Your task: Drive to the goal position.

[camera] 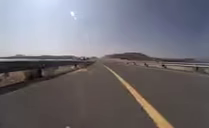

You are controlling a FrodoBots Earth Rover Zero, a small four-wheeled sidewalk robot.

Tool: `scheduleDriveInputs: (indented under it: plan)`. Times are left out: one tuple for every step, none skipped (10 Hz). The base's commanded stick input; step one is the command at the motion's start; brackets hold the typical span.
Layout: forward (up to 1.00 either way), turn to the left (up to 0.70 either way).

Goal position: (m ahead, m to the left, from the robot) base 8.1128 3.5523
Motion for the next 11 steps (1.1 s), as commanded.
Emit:
scheduleDriveInputs:
  plan:
    - [1.00,0.00]
    - [1.00,0.00]
    - [1.00,0.00]
    - [1.00,0.00]
    - [1.00,0.00]
    - [1.00,0.00]
    - [1.00,0.00]
    - [1.00,0.00]
    - [1.00,0.00]
    - [1.00,0.00]
    - [1.00,0.00]
